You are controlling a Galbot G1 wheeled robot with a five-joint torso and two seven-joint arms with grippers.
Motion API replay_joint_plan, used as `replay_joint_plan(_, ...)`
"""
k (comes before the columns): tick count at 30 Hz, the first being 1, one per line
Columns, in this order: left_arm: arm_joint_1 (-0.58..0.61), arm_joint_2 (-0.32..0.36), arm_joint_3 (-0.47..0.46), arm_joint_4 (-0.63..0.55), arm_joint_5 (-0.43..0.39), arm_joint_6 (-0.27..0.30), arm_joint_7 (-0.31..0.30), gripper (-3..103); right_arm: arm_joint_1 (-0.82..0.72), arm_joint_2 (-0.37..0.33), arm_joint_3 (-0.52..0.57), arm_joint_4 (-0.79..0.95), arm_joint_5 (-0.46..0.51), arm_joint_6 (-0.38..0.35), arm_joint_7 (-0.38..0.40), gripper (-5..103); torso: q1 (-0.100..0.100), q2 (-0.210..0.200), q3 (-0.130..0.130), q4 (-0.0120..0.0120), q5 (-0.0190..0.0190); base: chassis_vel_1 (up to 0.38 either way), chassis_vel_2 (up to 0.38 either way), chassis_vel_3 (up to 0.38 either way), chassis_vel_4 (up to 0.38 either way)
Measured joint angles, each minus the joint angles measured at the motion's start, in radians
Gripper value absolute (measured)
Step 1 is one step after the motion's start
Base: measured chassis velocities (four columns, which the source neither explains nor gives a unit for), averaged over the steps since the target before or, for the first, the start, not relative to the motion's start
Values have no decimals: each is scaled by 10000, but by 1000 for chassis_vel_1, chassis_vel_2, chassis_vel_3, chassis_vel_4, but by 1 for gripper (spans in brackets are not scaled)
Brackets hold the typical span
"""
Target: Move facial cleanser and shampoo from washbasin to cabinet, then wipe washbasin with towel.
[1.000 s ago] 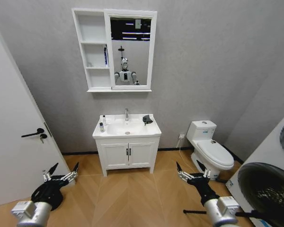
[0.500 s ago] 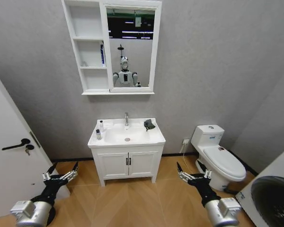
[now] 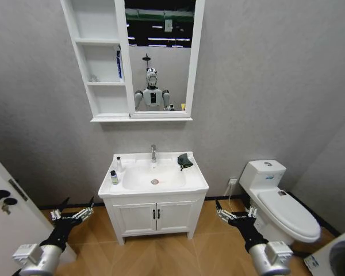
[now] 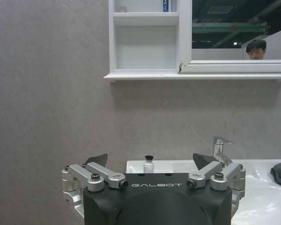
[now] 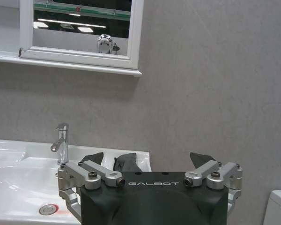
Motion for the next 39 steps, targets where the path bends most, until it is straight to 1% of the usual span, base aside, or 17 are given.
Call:
replay_joint_plan(7, -32, -26, 12, 26, 6, -1, -6, 100, 7, -16, -19, 1, -14, 0, 2, 100, 0, 0, 0, -3, -4, -254, 251, 267, -253)
replay_joint_plan(8, -39, -28, 12, 27, 7, -1, -6, 100, 11, -16, -33, 0, -17, 0, 3, 100, 0, 0, 0, 1, 1, -234, 253, 255, -249)
replay_joint_plan(10, -46, -31, 14, 27, 8, -1, -6, 100, 11, -21, -52, 0, -23, -5, 4, 100, 0, 0, 0, -4, -1, -226, 257, 279, -257)
replay_joint_plan(12, -47, -48, 16, 36, 9, -7, -9, 100, 23, -31, -73, 3, -31, -32, 9, 100, 2, 0, 1, 1, 3, -269, 234, 275, -258)
replay_joint_plan(14, -50, -71, 29, 60, 15, -21, -9, 100, 21, -33, -85, 6, -37, -45, 16, 100, 1, 0, 0, -3, -1, -260, 266, 270, -248)
replay_joint_plan(19, -32, -270, 160, 241, 170, -243, -12, 100, 37, -22, -101, 30, -111, -133, 20, 100, 14, -4, 4, 0, 2, -200, 191, 180, -177)
replay_joint_plan(23, 65, -496, 318, 447, 366, -492, -2, 100, 123, -11, -121, 27, -99, -141, 120, 100, 9, -3, 2, -7, 0, -74, 71, -1, -23)
replay_joint_plan(25, 94, -574, 354, 510, 445, -573, 0, 100, 123, 1, -122, 23, -92, -138, 130, 100, 2, -2, 1, -4, 1, -15, -27, -60, -24)
replay_joint_plan(27, 118, -696, 402, 649, 637, -744, 0, 100, 116, 25, -121, 15, -85, -121, 135, 100, -9, 2, -3, 0, 1, 62, -28, -44, 27)
replay_joint_plan(28, 138, -831, 435, 830, 941, -974, 21, 100, 104, 52, -121, -4, -82, -80, 139, 100, -12, 6, -4, 1, 0, 70, -53, -44, 48)
replay_joint_plan(29, 138, -831, 435, 830, 941, -974, 21, 100, 104, 52, -121, -4, -82, -80, 139, 100, -12, 6, -4, 1, 0, 70, -53, -44, 48)
replay_joint_plan(31, 324, -1086, 500, 1059, 1255, -1372, 160, 100, 93, 78, -118, -32, -80, -45, 147, 100, -11, 6, -3, 0, 1, 30, -26, -22, 20)
replay_joint_plan(32, 324, -1086, 500, 1059, 1255, -1372, 160, 100, 93, 78, -118, -32, -80, -45, 147, 100, -11, 6, -3, 0, 1, 0, 0, 0, 0)
replay_joint_plan(34, 602, -1331, 602, 1308, 1381, -1779, 279, 100, 118, 81, -115, -41, -79, -41, 167, 100, -5, 4, -2, -1, 2, 0, 0, 0, 0)
replay_joint_plan(35, 602, -1331, 602, 1308, 1381, -1779, 279, 100, 118, 81, -115, -41, -79, -41, 167, 100, -5, 4, -2, -1, 2, 0, 0, 0, 0)
replay_joint_plan(38, 897, -1523, 729, 1805, 1726, -2326, 488, 100, 177, 85, -132, -53, -78, -41, 231, 100, 2, 1, 0, 0, 0, 0, 0, 0, 0)
replay_joint_plan(39, 897, -1523, 729, 1805, 1726, -2326, 488, 100, 177, 85, -132, -53, -78, -41, 231, 100, 2, 1, 0, 0, 0, 0, 0, 0, 0)
